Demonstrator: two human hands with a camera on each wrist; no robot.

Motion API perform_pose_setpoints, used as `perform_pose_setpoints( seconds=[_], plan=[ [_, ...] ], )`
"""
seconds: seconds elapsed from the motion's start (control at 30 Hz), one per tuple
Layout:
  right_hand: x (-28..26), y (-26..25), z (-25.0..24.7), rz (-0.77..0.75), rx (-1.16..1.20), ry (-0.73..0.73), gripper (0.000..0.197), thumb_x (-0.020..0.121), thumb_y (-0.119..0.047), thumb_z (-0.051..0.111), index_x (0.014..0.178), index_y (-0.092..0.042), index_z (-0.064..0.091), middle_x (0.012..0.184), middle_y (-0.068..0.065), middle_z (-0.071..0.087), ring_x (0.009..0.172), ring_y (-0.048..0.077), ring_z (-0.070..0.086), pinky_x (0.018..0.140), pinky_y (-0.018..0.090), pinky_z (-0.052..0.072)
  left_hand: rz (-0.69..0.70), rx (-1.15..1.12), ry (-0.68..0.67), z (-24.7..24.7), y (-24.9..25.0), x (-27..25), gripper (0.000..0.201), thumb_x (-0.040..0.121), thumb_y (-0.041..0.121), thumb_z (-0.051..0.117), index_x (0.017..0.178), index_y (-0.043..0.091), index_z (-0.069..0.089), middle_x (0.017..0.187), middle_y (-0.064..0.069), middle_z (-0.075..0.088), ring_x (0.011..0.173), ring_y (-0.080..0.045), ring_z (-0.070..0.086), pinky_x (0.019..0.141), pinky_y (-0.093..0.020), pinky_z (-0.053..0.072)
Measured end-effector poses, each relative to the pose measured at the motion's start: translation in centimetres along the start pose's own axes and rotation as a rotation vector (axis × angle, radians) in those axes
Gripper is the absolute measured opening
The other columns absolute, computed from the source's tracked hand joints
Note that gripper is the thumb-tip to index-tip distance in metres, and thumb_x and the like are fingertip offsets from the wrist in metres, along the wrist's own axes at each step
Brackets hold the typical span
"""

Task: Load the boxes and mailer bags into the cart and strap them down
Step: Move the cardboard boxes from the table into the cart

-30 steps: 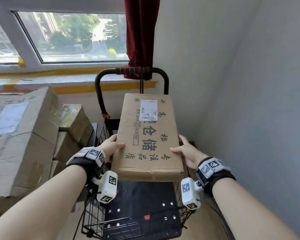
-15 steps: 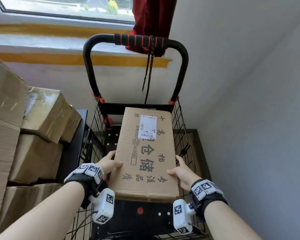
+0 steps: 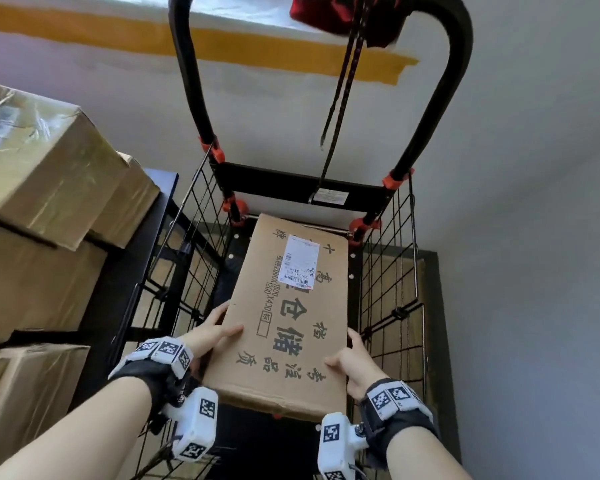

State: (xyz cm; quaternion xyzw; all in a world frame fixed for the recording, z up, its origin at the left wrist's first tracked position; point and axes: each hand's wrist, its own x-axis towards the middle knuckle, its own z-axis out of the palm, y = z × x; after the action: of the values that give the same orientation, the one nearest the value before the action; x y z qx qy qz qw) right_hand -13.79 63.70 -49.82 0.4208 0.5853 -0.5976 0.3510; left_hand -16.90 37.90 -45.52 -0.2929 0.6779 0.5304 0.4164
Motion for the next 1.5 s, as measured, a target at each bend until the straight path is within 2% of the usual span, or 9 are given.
perform_pose_setpoints(
  seconds=[0.33, 0.47, 0.57, 0.73, 0.87, 0.97, 1.07, 1.37, 1.5],
  plan=[
    [3.2, -2.6, -0.8, -0.033, -0.101, 0.077, 0.085, 0.077, 0.015, 0.046, 0.147, -0.028, 0.025, 0.122, 0.011, 0.055, 0.099, 0.030, 0.057, 0.084, 0.048, 0.052, -0.045, -0.209, -0.081, 0.5, -2.2, 4.1, 0.057, 0.091, 0.037, 0.055, 0.138, 0.049, 0.025, 0.128, -0.007, 0.052, 0.112, -0.030, 0.055, 0.096, -0.053, 0.044],
    [5.5, -3.8, -0.8, -0.060, -0.151, 0.088, 0.081, 0.077, 0.013, 0.049, 0.143, -0.030, 0.029, 0.118, 0.011, 0.058, 0.101, 0.032, 0.059, 0.086, 0.052, 0.053, -0.146, -0.229, -0.106, 0.1, -2.3, 6.3, 0.050, 0.087, 0.044, 0.059, 0.127, 0.057, 0.032, 0.118, -0.015, 0.058, 0.099, -0.036, 0.060, 0.076, -0.048, 0.053],
    [6.6, -4.6, -1.0, -0.076, -0.224, 0.101, 0.078, 0.078, 0.013, 0.050, 0.141, -0.029, 0.032, 0.121, 0.012, 0.056, 0.101, 0.031, 0.058, 0.088, 0.051, 0.052, -0.178, -0.213, -0.128, 0.0, -2.8, 8.0, 0.054, 0.085, 0.040, 0.064, 0.126, 0.056, 0.034, 0.115, -0.019, 0.061, 0.096, -0.039, 0.063, 0.079, -0.051, 0.053],
    [6.9, -4.4, -1.1, -0.121, -0.341, 0.127, 0.086, 0.080, 0.009, 0.058, 0.148, -0.023, 0.018, 0.124, 0.005, 0.052, 0.101, 0.021, 0.054, 0.069, 0.029, 0.049, -0.202, -0.204, -0.145, 0.2, -3.6, 10.0, 0.069, 0.080, 0.028, 0.071, 0.131, 0.051, 0.030, 0.113, -0.023, 0.063, 0.098, -0.046, 0.064, 0.087, -0.063, 0.048],
    [5.8, -3.2, -0.2, -0.200, -0.459, 0.238, 0.110, 0.070, -0.020, 0.082, 0.150, -0.026, 0.007, 0.153, 0.004, 0.023, 0.138, 0.024, 0.029, 0.112, 0.046, 0.031, -0.196, -0.224, -0.166, 0.9, -3.3, 10.0, 0.083, 0.080, 0.022, 0.072, 0.137, 0.052, 0.020, 0.117, -0.024, 0.058, 0.097, -0.048, 0.063, 0.082, -0.062, 0.050],
    [4.3, -2.3, 0.5, -0.178, -0.407, 0.319, 0.127, 0.064, -0.038, 0.085, 0.151, -0.021, -0.006, 0.159, 0.002, -0.002, 0.147, 0.024, 0.003, 0.119, 0.049, 0.013, -0.196, -0.258, -0.159, 1.5, -2.9, 9.6, 0.093, 0.079, 0.020, 0.072, 0.141, 0.051, 0.011, 0.118, -0.023, 0.053, 0.100, -0.049, 0.060, 0.081, -0.059, 0.051],
    [2.9, -1.6, 0.7, -0.124, -0.267, 0.369, 0.131, 0.063, -0.044, 0.084, 0.151, -0.016, -0.010, 0.158, 0.007, 0.001, 0.146, 0.026, 0.009, 0.119, 0.047, 0.016, -0.240, -0.301, -0.172, 2.2, -2.0, 9.2, 0.103, 0.071, 0.019, 0.076, 0.142, 0.050, 0.008, 0.125, -0.024, 0.046, 0.103, -0.051, 0.057, 0.082, -0.060, 0.051],
    [2.0, -0.2, 1.5, 0.192, 0.276, -0.146, 0.131, 0.049, -0.055, 0.086, 0.150, -0.025, 0.007, 0.154, 0.016, 0.023, 0.139, 0.041, 0.026, 0.108, 0.065, 0.022, -0.302, -0.602, -0.233, 4.7, -0.8, 9.6, 0.118, 0.048, 0.013, 0.089, 0.134, 0.051, 0.018, 0.133, -0.027, 0.040, 0.112, -0.048, 0.052, 0.089, -0.064, 0.046],
    [2.4, -0.2, 1.9, 0.158, 0.317, -0.145, 0.114, 0.060, -0.046, 0.084, 0.148, -0.029, 0.013, 0.147, 0.016, 0.037, 0.127, 0.042, 0.043, 0.104, 0.065, 0.031, -0.304, -0.592, -0.262, 5.7, -0.4, 10.1, 0.126, 0.043, 0.016, 0.093, 0.137, 0.049, 0.016, 0.133, -0.027, 0.039, 0.111, -0.049, 0.053, 0.088, -0.061, 0.048]
  ],
)
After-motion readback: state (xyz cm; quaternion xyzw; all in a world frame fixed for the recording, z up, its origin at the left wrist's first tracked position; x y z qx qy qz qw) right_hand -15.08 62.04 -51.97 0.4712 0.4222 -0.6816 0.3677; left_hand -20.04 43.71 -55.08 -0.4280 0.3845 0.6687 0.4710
